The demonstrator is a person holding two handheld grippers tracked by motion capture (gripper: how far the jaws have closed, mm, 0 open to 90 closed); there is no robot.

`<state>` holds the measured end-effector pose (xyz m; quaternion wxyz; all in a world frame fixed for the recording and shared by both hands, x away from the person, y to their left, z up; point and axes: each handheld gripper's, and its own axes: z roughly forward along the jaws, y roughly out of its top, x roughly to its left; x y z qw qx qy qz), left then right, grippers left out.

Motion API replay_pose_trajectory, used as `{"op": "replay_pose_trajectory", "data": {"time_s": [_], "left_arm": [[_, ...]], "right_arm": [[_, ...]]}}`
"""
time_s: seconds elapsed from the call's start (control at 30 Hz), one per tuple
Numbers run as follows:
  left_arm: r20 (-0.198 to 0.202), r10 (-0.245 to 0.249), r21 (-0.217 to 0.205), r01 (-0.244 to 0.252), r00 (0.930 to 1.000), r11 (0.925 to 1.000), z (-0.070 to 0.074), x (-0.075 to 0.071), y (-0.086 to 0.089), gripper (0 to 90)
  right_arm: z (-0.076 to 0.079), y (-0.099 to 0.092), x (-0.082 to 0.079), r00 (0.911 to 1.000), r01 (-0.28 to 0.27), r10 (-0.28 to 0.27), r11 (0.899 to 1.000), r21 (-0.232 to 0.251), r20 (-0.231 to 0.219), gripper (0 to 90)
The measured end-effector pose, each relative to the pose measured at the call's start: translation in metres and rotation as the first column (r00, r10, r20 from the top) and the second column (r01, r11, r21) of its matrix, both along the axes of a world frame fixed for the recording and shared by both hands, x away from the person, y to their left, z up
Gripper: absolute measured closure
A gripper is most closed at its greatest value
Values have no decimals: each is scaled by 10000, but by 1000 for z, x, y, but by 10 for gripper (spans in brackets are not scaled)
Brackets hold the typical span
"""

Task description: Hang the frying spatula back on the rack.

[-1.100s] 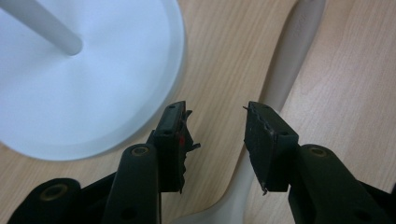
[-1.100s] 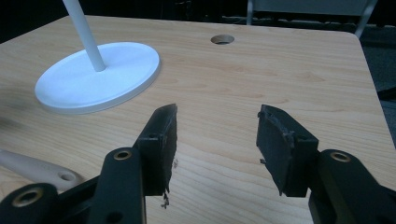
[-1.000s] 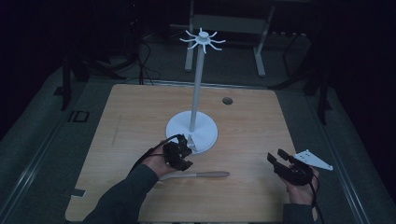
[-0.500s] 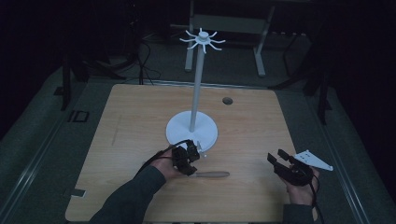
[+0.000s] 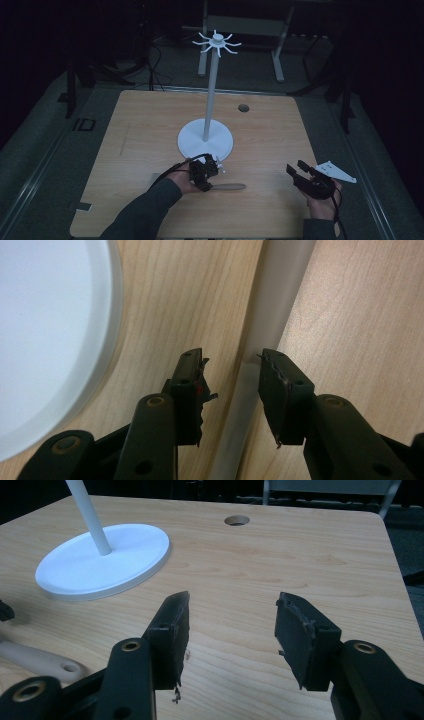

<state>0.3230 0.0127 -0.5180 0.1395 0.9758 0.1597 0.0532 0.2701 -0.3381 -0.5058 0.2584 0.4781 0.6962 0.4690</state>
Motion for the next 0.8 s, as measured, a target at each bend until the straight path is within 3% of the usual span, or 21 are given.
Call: {"op": "replay_pose_trajectory", "data": {"time_s": [0.47,0.6,0.7,0.8], "left_arm": [[-385,-528,585,550,9979,9968,-11,-5,-8,681],[-180,-656,674,667,9977,9955,-11,-7,-9,724],[145,-399,844,385,9991,9957,-10,-6,-7,752],[80,91,653,-96,9999,9978,-8,0,1,760]], "right_arm": [[-2,0,0,10000,37,-37,10000,3,-42,472],[-2,-1,0,9999,84,-84,10000,50,-66,472],[-3,0,0,9999,61,-61,10000,15,-93,471],[-3,0,0,9999,58,-58,10000,20,-96,471]]}}
